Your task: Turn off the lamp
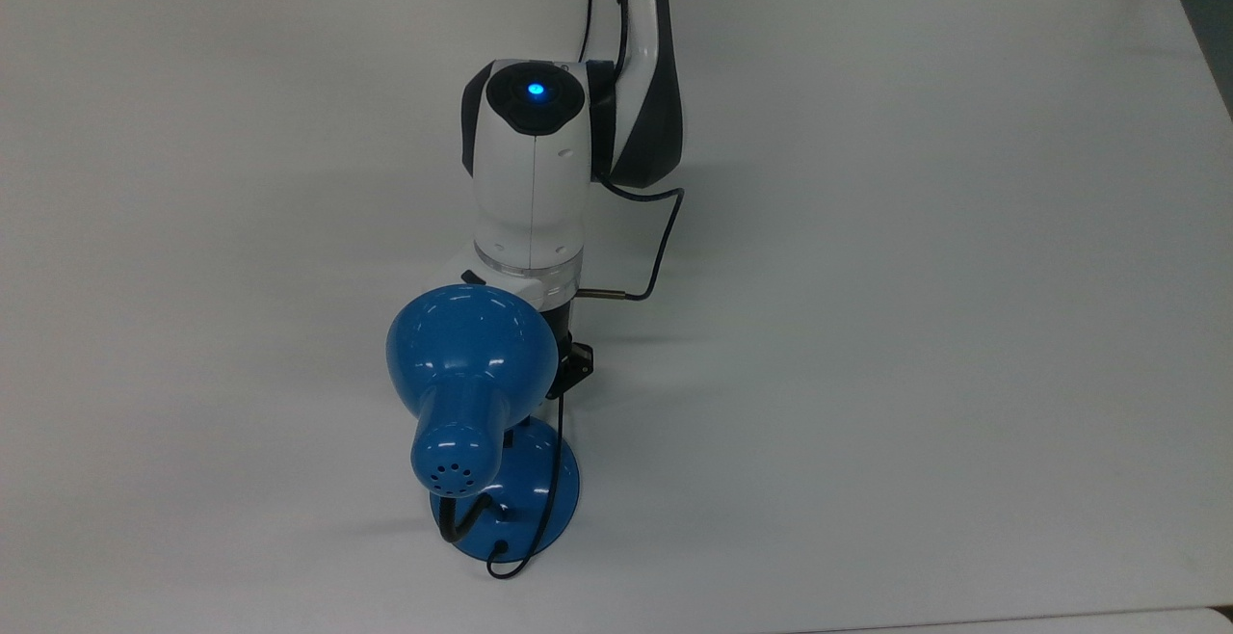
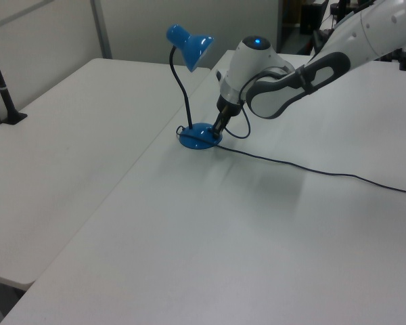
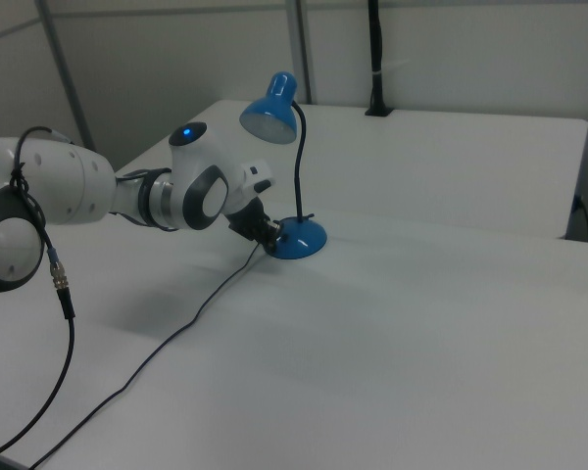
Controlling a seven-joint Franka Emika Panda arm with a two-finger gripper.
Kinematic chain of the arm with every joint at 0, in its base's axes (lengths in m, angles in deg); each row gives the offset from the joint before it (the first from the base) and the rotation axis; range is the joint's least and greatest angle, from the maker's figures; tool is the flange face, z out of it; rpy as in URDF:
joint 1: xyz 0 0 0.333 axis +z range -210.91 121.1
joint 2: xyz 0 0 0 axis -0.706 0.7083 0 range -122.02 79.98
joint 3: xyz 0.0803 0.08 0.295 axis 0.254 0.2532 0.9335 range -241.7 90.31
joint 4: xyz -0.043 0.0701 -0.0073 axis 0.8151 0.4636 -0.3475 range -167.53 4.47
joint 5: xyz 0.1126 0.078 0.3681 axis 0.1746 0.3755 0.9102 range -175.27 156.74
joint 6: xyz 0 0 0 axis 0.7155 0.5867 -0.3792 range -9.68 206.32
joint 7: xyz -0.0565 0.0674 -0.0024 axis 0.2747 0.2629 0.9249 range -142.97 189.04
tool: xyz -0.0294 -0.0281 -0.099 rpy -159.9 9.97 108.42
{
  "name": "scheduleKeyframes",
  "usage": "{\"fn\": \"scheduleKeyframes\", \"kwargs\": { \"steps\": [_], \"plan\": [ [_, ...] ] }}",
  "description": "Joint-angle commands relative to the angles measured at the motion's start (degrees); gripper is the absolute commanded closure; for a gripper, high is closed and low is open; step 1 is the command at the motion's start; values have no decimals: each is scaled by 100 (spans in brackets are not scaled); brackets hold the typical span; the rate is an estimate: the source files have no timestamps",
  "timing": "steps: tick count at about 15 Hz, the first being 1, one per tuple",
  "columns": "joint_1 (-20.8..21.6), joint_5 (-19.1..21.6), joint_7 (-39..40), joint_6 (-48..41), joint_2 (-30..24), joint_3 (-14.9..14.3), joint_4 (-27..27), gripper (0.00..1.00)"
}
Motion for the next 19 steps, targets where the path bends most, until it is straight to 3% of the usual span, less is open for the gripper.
{"fn": "scheduleKeyframes", "kwargs": {
  "steps": [1,3,6,7,8,11,15,19],
  "plan": [
    [64,124,178,-19,-893,-5,-1146,100],
    [37,317,169,-752,-1385,-5,-1245,100],
    [-77,318,231,-2860,-2220,-40,-1158,100],
    [-103,283,240,-3502,-2432,-66,-1131,93],
    [-129,178,283,-3970,-2616,-84,-1122,78],
    [-375,-60,512,-4781,-3153,-76,-1122,0],
    [-648,-87,864,-5441,-3716,-31,-1122,0],
    [-613,-78,802,-5486,-3717,-40,-1122,0]
  ]
}}
